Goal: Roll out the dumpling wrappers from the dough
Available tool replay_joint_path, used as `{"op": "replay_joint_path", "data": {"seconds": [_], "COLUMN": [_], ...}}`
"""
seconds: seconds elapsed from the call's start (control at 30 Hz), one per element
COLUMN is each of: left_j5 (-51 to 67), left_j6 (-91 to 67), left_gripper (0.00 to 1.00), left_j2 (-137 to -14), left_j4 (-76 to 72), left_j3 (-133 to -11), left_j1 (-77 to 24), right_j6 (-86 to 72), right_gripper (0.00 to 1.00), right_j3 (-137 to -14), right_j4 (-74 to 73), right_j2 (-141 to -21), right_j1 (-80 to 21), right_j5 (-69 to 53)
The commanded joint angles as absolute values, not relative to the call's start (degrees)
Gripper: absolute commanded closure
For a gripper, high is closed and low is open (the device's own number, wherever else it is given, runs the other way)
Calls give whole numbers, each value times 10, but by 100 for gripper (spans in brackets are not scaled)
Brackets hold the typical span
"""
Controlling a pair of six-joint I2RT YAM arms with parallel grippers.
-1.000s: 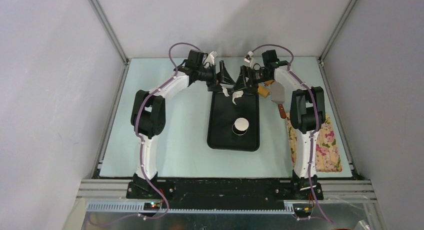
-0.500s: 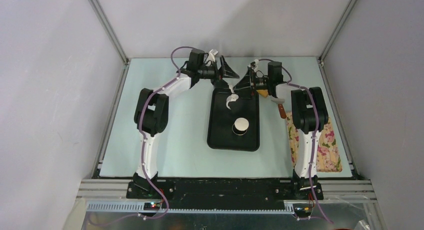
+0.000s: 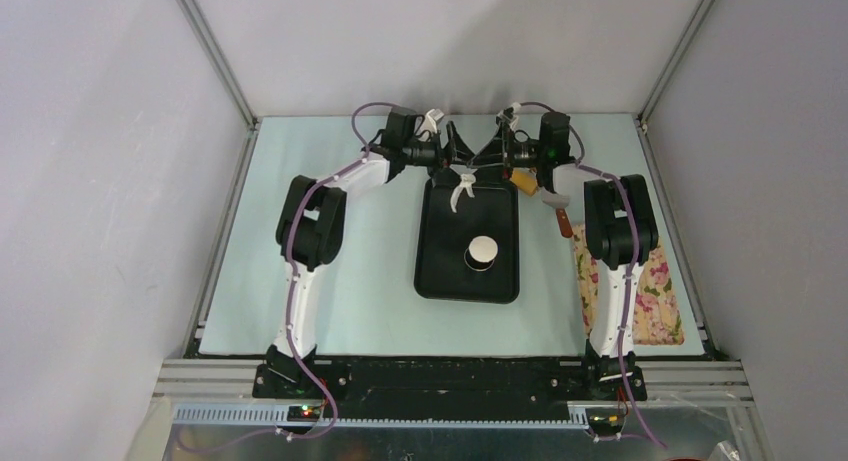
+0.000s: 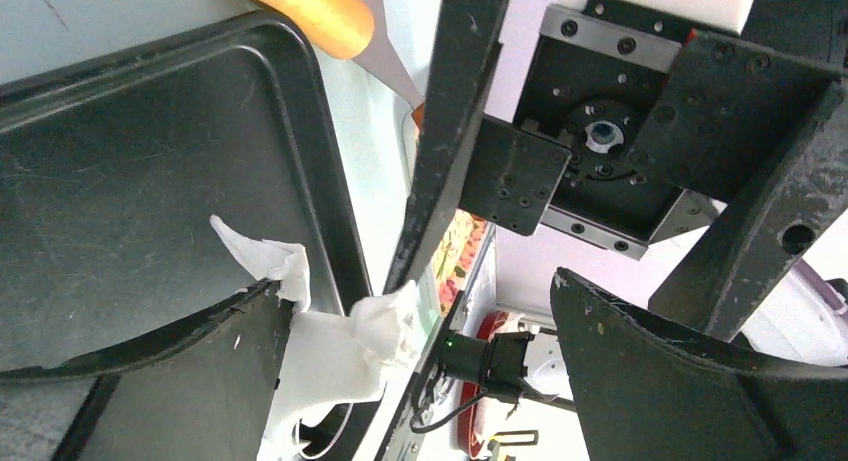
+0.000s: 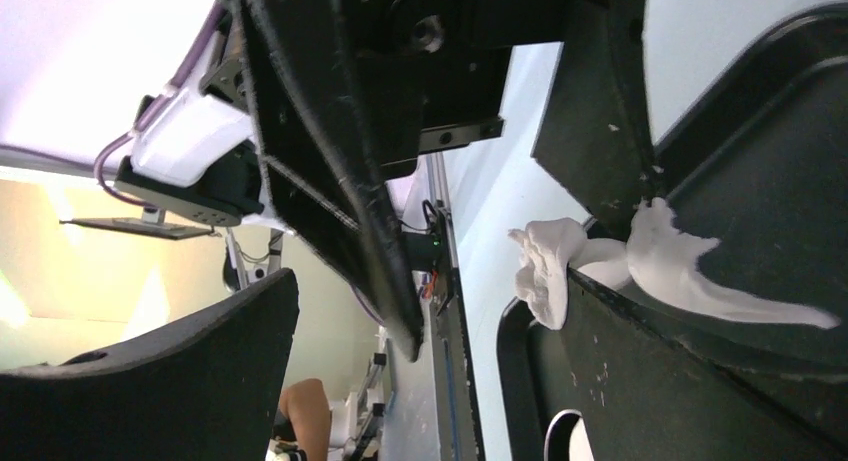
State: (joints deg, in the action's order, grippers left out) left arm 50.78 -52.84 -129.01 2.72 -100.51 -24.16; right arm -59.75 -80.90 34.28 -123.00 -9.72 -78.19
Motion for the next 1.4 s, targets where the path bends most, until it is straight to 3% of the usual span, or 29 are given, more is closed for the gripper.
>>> {"op": "replay_joint_path", "data": {"seconds": [0.0,0.07,0.33,0.83,1.1,1.23,1.37], "left_j5": [541,550,571,582,568,567,552], "left_j6": [-554,-579,-633,-819,-807,-804,-737], "left_gripper": [0,0,0,0,0,0,0], "left_j2": [-1261,-1259,-1240,-1267,-1261,-1260,-1248], "left_j4": [-20,-39,-106,-318,-320,-319,-239], "left_j3": [-996,-992,-961,-945,-912,-906,-915], "left_j1": [-246,-246,-246,-241,-221,-224,-224], "right_j6": [-384,-293,-161,-35,88,92,121], "right_gripper": [1,1,1,1,1,1,1], "right_j3": [-878,-899,-949,-955,-974,-992,-1019], "right_j4": [101,-32,-173,-277,-353,-365,-394], "right_j2": [-1222,-1224,-1228,-1212,-1126,-1118,-1110], "right_j1": [-95,-94,-80,-117,-124,-142,-168], "right_j5": [-743,-722,-671,-627,-472,-458,-406]}}
